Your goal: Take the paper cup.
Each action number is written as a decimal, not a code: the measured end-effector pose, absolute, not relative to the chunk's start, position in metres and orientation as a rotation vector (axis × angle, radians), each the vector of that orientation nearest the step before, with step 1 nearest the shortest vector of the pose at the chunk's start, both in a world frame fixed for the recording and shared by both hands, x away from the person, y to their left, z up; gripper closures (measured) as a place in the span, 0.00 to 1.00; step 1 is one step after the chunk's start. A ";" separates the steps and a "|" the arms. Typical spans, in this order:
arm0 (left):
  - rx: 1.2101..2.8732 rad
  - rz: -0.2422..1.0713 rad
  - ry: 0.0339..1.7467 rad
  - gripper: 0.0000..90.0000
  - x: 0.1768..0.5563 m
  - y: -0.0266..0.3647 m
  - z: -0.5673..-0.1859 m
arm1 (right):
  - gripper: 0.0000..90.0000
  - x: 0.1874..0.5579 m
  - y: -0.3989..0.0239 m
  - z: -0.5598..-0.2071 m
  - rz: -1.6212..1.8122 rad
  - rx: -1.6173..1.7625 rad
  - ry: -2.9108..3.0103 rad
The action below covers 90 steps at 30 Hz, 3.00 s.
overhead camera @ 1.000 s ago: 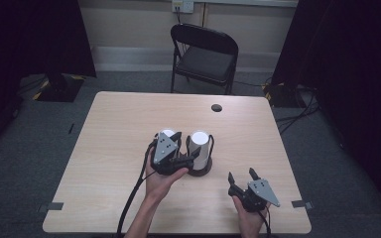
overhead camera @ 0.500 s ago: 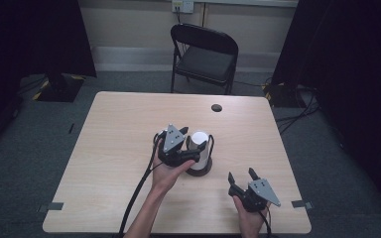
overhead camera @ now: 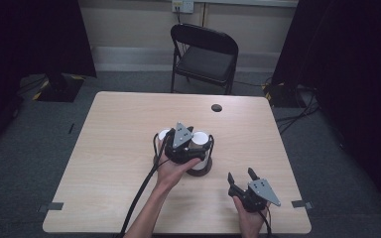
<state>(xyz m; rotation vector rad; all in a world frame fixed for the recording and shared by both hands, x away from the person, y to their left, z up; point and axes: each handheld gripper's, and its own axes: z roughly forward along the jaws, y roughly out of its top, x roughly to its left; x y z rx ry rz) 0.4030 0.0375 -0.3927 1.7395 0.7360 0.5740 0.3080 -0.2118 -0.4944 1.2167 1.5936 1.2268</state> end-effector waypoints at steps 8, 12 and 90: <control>1.758 0.568 0.750 0.23 0.410 0.033 -0.398 | 0.29 0.308 -0.212 -0.494 1.235 1.213 1.604; 1.767 0.566 0.759 0.23 0.412 0.032 -0.402 | 0.29 0.308 -0.212 -0.494 1.236 1.212 1.604; 1.698 0.602 0.760 0.38 0.410 0.038 -0.390 | 0.29 0.308 -0.213 -0.494 1.244 1.219 1.591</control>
